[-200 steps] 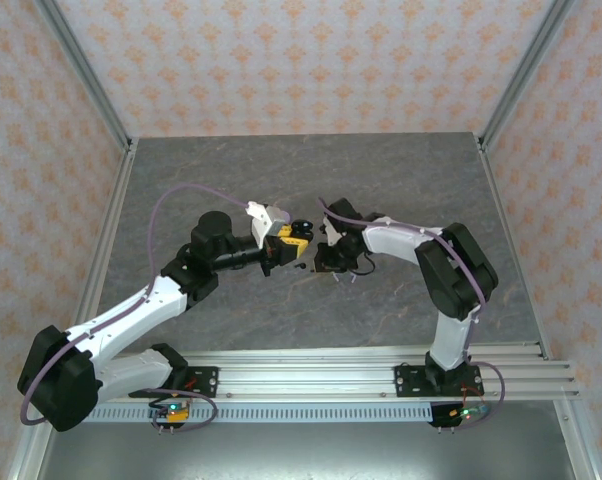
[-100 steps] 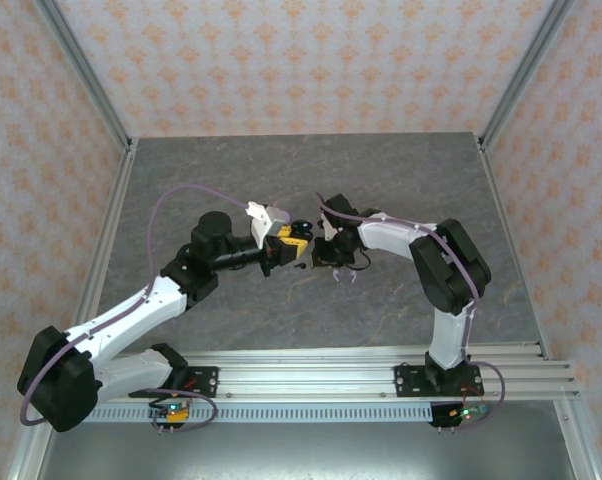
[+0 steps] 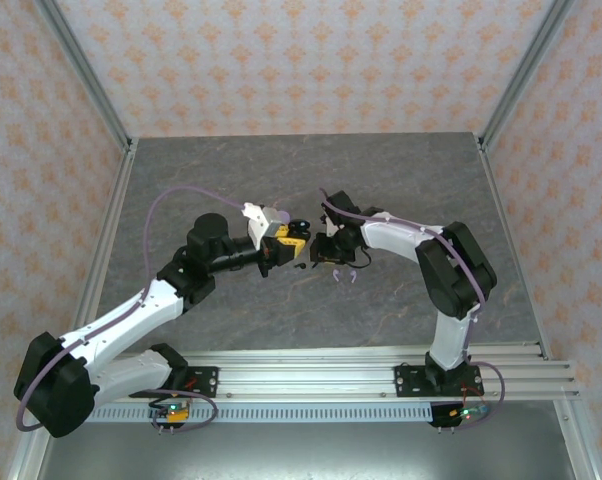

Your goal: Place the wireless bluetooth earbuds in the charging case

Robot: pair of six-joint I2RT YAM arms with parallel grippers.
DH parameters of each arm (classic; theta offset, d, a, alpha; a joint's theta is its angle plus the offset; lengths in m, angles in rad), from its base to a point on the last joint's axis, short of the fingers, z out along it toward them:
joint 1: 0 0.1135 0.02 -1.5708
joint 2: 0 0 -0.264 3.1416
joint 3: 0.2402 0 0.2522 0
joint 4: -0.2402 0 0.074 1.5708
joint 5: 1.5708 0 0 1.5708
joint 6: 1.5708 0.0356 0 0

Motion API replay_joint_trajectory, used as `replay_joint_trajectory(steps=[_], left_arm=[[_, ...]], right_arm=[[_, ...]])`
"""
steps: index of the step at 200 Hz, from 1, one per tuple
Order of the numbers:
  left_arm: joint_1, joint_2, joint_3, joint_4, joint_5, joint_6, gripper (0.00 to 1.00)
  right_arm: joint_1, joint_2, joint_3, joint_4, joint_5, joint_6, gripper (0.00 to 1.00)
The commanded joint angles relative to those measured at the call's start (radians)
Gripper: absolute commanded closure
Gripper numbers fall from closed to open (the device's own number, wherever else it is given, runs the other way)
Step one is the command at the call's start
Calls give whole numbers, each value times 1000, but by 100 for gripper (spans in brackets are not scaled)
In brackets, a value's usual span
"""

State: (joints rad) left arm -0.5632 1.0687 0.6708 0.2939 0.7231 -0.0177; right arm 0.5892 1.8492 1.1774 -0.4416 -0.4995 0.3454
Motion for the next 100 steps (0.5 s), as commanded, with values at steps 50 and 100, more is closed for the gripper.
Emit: replay_joint_trajectory(steps=[50, 100], left_arm=[[-5, -35, -8, -5, -17, 25, 89], [-5, -42, -12, -7, -19, 31, 89]], right_arm=[[45, 44, 96, -82, 129, 58, 61], [55, 84, 133, -126, 145, 52, 61]])
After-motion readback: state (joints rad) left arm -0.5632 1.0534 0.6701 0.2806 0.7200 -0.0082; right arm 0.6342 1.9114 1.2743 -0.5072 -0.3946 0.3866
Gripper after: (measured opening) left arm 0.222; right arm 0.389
